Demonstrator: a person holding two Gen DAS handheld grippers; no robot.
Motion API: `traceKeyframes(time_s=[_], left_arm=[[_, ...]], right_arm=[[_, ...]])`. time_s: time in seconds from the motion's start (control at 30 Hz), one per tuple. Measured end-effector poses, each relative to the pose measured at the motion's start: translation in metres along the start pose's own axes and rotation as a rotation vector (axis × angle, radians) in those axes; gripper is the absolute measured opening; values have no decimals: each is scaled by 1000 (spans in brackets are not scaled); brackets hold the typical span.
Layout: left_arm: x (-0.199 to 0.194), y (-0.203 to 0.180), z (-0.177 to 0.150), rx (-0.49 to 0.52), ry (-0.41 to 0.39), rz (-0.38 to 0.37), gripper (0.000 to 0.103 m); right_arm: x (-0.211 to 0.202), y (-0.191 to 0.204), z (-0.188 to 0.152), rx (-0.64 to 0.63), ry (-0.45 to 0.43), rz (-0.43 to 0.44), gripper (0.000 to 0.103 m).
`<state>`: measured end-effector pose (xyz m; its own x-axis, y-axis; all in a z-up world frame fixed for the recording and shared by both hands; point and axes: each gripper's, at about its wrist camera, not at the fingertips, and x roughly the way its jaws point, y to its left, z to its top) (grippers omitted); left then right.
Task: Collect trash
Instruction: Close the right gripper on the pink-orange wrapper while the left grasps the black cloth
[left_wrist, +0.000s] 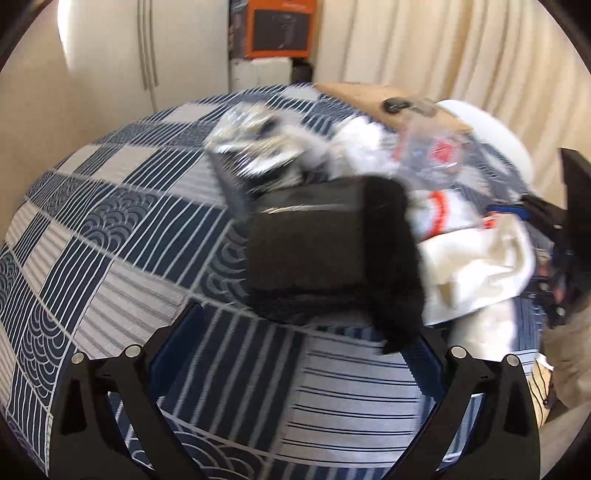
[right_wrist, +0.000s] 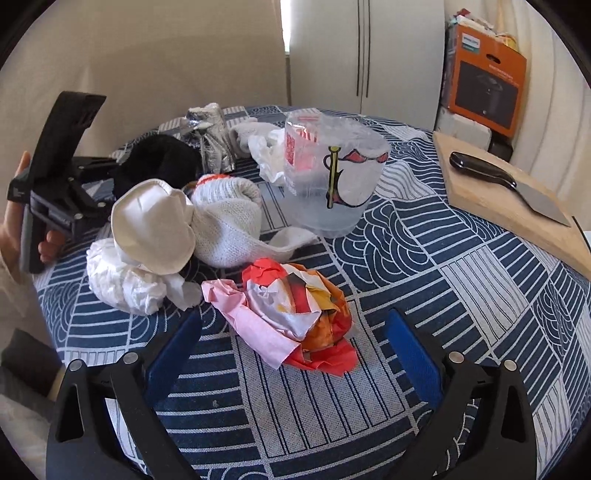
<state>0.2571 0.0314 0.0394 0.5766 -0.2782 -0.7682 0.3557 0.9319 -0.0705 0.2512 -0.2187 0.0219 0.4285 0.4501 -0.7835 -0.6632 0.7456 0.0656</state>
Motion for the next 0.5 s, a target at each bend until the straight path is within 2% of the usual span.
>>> traceKeyframes(time_s=[0.1,0.3,0.33,0.37,0.4,0.47,0.5], left_arm=[[-6,-11,6,13,-30,-33,97],[1,-10,19,-9,-32,-21,97],[2,-8,21,-20,-29,-23,97],[4,-5,23,-34,-34,-17,97],[4,-3,25,-44,-40,-14,96],[2,-1,27,-53,-39,-53,81],[0,-2,27,-50,-38,-59,80]], right_arm=[[-2,-1,0,7,-3,41,95],[-11,0,10,-14,-26,63,94],[-10,0,11,-14,-22,71,89],[-8,0,12,-18,-19,65,61],[-6,0,13,-20,-15,66,53],[-5,1,13,-31,-16,66,49],[-7,1,12,-38,-23,54,40]])
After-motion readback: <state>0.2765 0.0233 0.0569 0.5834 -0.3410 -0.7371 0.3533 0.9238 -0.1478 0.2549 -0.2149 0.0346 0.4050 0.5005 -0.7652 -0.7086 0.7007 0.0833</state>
